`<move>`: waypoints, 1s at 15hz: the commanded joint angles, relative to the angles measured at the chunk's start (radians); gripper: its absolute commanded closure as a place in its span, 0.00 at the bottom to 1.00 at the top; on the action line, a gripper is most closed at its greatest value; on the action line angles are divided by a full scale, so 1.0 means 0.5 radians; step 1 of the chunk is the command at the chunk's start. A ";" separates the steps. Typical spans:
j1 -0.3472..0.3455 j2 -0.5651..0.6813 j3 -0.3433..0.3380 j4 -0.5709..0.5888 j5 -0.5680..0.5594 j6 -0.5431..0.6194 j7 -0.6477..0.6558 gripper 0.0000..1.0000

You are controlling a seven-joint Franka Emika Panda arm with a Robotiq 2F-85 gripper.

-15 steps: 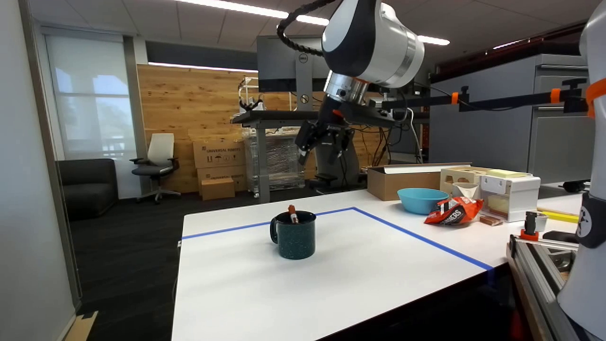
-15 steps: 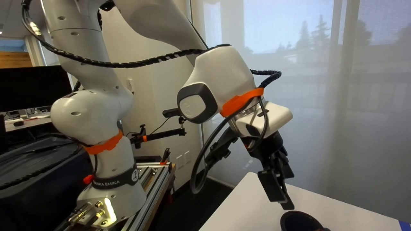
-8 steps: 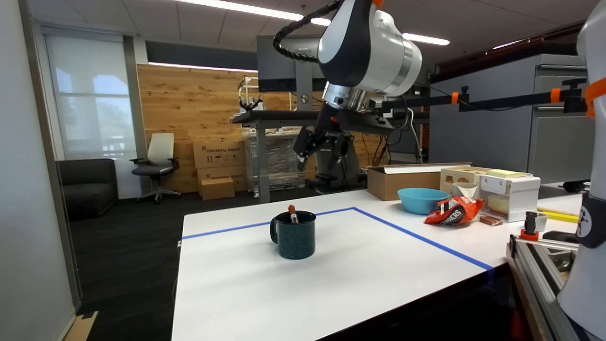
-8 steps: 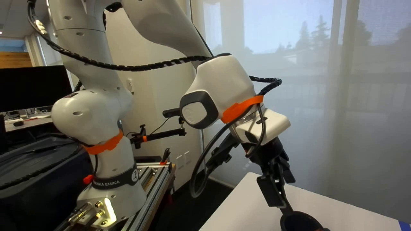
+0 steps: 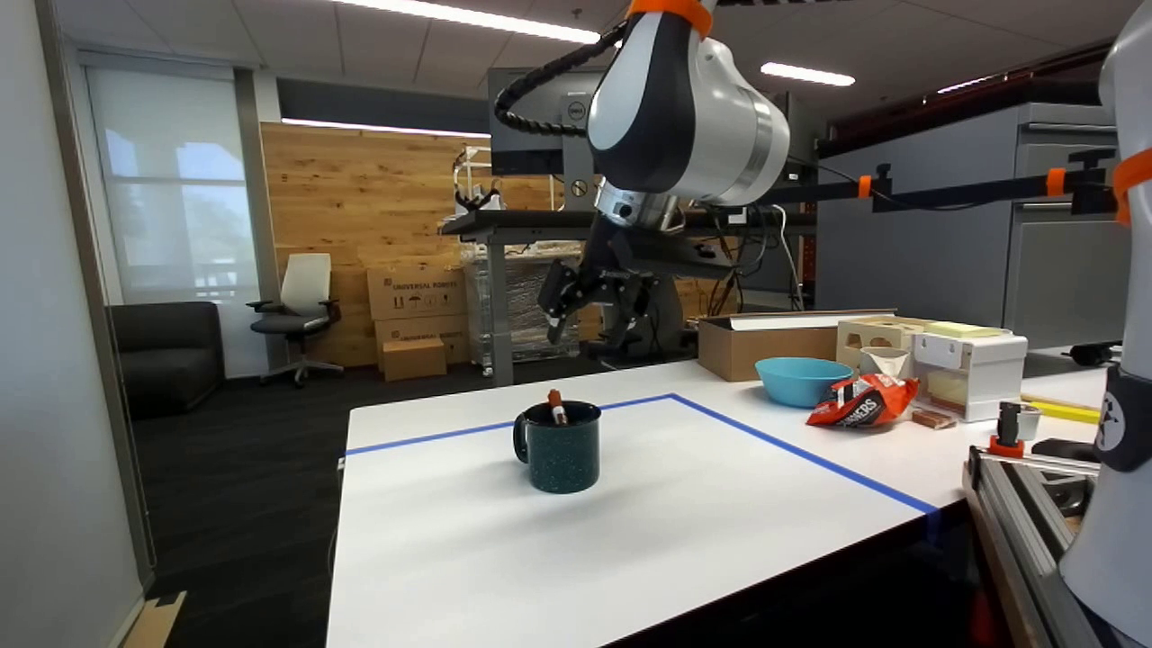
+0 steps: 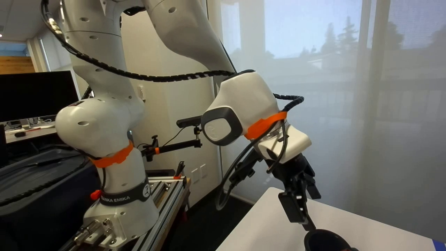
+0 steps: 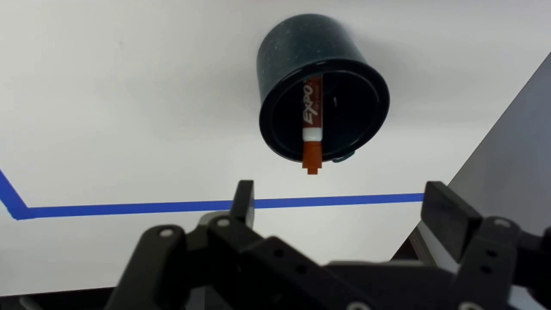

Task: Remove the marker from the mug cup and place it on the table

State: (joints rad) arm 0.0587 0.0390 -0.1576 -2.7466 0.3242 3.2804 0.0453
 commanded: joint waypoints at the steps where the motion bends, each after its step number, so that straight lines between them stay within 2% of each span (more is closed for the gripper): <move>1: -0.051 0.233 0.103 0.103 -0.047 0.175 0.169 0.00; 8: -0.063 0.609 0.097 0.312 -0.045 0.362 0.205 0.00; 9: -0.067 0.644 0.102 0.337 -0.048 0.371 0.207 0.10; 10: -0.065 0.675 0.097 0.361 -0.043 0.374 0.204 0.14; 11: -0.066 0.704 0.100 0.383 -0.044 0.377 0.205 0.25; 12: -0.067 0.727 0.099 0.402 -0.045 0.377 0.204 0.25; 15: -0.061 0.780 0.097 0.442 -0.043 0.383 0.201 0.38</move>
State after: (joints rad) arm 0.0352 0.3903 -0.1161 -2.5535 0.3241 3.4397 0.1182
